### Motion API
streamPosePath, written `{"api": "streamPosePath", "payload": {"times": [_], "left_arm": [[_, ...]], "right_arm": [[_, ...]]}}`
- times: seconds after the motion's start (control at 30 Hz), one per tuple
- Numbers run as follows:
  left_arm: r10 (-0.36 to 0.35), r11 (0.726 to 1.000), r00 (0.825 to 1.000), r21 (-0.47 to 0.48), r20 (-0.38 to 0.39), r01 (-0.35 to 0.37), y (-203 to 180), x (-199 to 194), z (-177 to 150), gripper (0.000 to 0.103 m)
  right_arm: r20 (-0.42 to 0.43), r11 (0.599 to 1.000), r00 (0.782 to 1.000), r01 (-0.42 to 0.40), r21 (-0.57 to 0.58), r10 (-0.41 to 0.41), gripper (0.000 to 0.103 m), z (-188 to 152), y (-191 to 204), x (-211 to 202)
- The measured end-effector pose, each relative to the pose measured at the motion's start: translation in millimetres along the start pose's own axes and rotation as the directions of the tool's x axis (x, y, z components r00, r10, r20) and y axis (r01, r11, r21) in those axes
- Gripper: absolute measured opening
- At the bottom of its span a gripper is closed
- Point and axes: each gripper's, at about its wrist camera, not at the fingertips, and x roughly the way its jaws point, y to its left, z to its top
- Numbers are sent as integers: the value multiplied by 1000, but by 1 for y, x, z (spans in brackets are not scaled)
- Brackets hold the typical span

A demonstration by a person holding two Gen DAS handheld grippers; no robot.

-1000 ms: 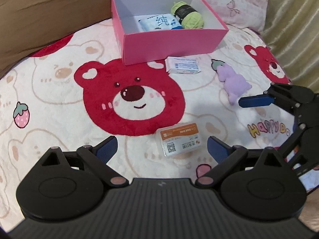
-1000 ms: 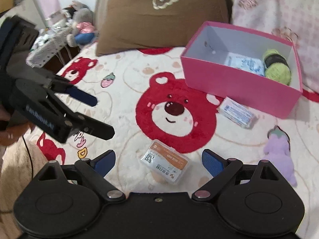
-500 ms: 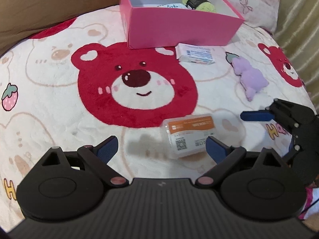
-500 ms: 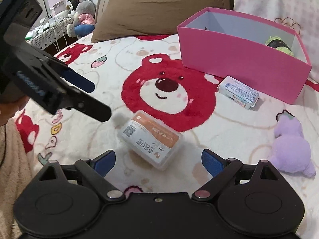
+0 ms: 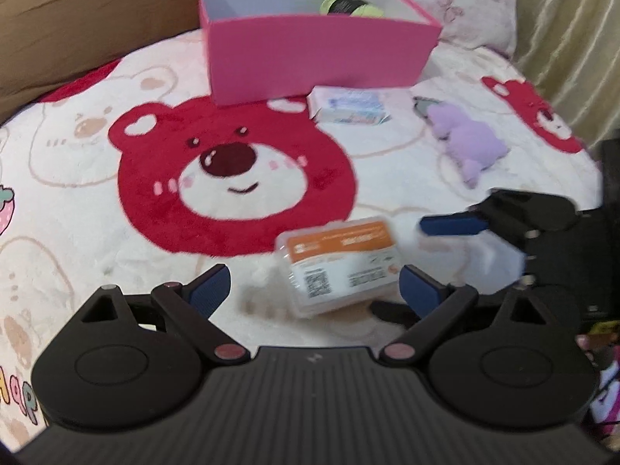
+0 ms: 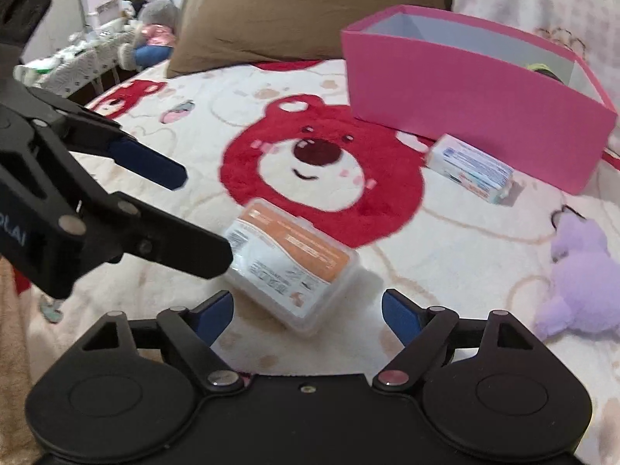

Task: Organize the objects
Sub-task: 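Close the left tool on the clear orange-labelled plastic box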

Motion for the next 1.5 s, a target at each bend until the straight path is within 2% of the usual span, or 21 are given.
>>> {"api": "streamPosePath", "payload": {"times": [0.1,0.2,0.33,0.43,0.53,0.6,0.67,0.8,0.9,0.97,1.03,1.1,1.3,1.5], "left_arm": [[-9,1000,1000,-23,1,9,7,5,-3,93],[-15,999,1000,-32,14,16,10,9,-4,89],[-88,993,995,-75,52,92,9,9,-2,88],[-66,995,996,-67,64,70,5,12,0,88],[-51,994,998,-95,28,53,10,20,-2,86],[-52,994,999,-92,-2,52,12,23,-5,78],[-33,996,999,-83,-6,32,14,25,-8,75],[-56,993,998,-102,17,58,18,29,-6,67],[-14,996,998,-87,61,19,18,29,-5,66],[-21,993,998,-116,65,29,21,30,-5,66],[-39,986,997,-157,66,49,25,33,-4,61],[-88,976,994,-193,69,100,27,34,-3,47],[-96,961,993,-254,62,109,20,35,-2,47],[-101,955,994,-276,32,106,18,39,-5,48]], "right_arm": [[16,1000,1000,-25,19,24,85,-5,0,-2],[13,1000,1000,-9,-15,9,85,-6,7,0],[-2,999,999,-34,-37,34,78,-8,12,6],[4,999,1000,-22,-35,22,74,-9,13,10],[17,1000,1000,-22,-17,22,69,-11,11,9],[42,1000,999,-10,-7,10,66,-12,11,7],[59,1000,998,-7,19,6,66,-12,12,5],[52,1000,999,-12,26,11,66,-13,15,9],[51,999,999,-20,50,17,66,-14,11,13],[49,997,998,-29,78,25,65,-14,7,15],[45,997,999,-27,75,24,65,-13,7,16],[38,998,999,-21,63,19,65,-9,9,18],[32,995,999,-21,97,18,69,-8,8,17],[17,998,1000,9,57,-10,75,-11,11,18]]}}
